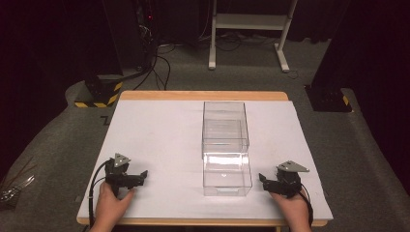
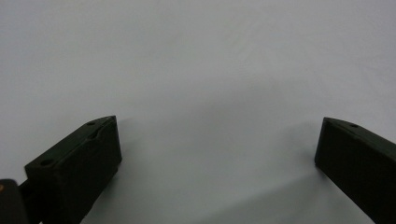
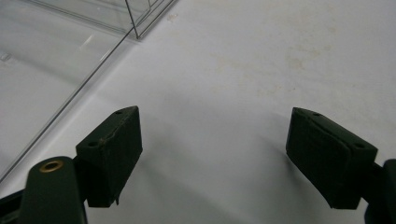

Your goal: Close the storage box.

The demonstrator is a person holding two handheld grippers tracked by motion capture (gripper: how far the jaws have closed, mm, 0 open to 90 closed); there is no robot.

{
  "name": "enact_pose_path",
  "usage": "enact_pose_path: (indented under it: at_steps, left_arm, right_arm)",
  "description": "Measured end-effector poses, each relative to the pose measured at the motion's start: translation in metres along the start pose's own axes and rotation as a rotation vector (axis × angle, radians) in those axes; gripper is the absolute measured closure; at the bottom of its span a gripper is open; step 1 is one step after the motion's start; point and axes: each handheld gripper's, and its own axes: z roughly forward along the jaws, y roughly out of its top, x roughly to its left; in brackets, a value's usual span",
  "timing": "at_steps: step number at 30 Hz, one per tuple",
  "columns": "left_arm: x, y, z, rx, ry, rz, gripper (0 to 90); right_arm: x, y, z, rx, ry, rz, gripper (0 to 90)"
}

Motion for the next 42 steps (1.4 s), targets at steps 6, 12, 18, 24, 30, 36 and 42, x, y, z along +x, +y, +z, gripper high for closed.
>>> enact_pose_path:
  at_steps: [6,12,18,24,30,36,42]
  left_arm:
    - [0.000,0.000,0.000,0.000,0.000,0.000,0.6]
    - [0.000,0.000,0.000,0.000,0.000,0.000,0.6]
    - [0.000,0.000,0.000,0.000,0.000,0.000,0.6]
    - [0.000,0.000,0.000,0.000,0.000,0.000,0.6]
    - [0.000,0.000,0.000,0.000,0.000,0.000,0.6]
    - [0.000,0.000,0.000,0.000,0.000,0.000,0.6]
    - [0.000,0.000,0.000,0.000,0.000,0.000,0.6]
  right_arm:
    - [0.001,0.001,-0.005,-0.020,0.010,-0.001,17.3]
    - [0.003,0.005,-0.014,-0.064,0.017,-0.006,17.0]
    - [0.008,0.009,-0.022,-0.105,0.027,-0.017,16.8]
    - [0.010,0.012,-0.030,-0.138,0.038,-0.014,16.7]
    - [0.013,0.015,-0.039,-0.167,0.046,-0.015,16.7]
    - [0.018,0.017,-0.048,-0.195,0.054,-0.021,16.8]
    - [0.024,0.020,-0.056,-0.225,0.065,-0.034,16.9]
